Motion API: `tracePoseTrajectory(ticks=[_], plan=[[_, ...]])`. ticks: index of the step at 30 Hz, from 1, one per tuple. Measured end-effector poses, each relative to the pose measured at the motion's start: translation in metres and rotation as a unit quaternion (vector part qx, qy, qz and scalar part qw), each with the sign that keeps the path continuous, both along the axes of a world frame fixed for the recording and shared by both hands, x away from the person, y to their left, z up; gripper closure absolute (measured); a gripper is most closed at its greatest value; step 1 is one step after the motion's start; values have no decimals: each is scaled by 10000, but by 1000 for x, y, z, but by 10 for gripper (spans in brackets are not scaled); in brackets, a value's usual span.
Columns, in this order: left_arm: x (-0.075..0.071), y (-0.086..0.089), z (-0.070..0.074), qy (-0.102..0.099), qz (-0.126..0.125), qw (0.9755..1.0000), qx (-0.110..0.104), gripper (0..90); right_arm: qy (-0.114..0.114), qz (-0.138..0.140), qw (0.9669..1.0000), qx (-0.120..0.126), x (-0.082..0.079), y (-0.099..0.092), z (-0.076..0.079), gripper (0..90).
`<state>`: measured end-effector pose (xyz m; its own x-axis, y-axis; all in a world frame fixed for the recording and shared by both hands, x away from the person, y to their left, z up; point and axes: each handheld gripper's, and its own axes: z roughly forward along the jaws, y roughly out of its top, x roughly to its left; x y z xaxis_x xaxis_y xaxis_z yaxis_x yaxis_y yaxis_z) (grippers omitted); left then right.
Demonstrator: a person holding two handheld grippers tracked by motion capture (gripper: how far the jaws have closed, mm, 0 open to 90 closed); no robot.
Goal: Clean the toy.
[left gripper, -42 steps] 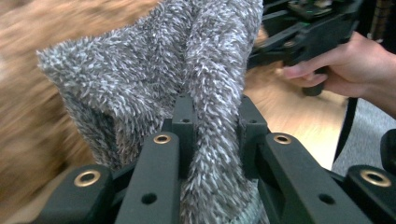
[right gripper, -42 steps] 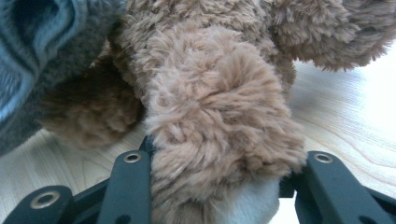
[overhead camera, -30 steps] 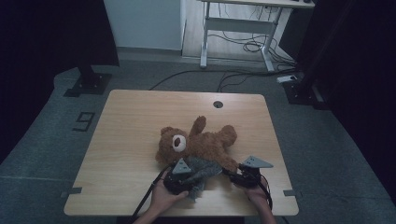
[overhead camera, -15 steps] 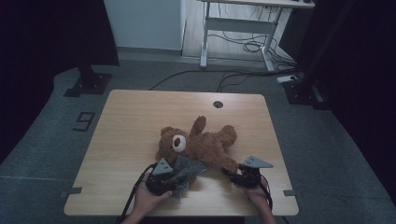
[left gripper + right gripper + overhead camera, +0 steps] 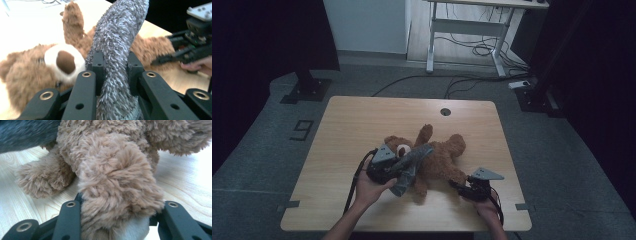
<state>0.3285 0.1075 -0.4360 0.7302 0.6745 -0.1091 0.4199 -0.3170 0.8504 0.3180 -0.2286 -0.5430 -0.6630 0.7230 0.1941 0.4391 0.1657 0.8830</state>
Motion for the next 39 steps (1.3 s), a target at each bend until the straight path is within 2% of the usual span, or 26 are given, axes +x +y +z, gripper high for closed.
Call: tracePoseTrajectory(ticks=[3,7,13,14,16,19,22,27,32,37,39], plan=[[13,-14,3,81,-66,9999,-39,739,19,-9,10000,-2,0,1,0,548],[22,-44,6,123,-257,9996,25,739,17,-15,10000,-11,0,1,0,548],[29,-96,8,103,-520,9983,259,740,48,-9,10000,5,0,0,-1,547],[30,-103,8,74,-529,9980,349,740,46,-5,10000,-2,0,0,-1,547],[32,-116,3,48,-482,9974,532,740,54,-6,10000,4,0,0,-1,547],[37,-125,-10,275,-400,9970,603,740,79,-18,10000,20,0,0,-2,547],[37,-124,-16,276,-369,9974,553,746,162,-37,9999,10,1,0,-3,549],[38,-109,-11,277,-306,9981,456,755,226,-34,9997,11,2,0,-5,553],[41,-81,-3,218,15,9988,427,756,243,-44,9997,-4,2,0,-5,554],[47,-51,-5,213,354,9978,528,756,247,-52,9997,-24,2,0,-5,554],[50,-33,-7,274,473,9976,428,755,244,-52,9997,-20,2,0,-5,554]])
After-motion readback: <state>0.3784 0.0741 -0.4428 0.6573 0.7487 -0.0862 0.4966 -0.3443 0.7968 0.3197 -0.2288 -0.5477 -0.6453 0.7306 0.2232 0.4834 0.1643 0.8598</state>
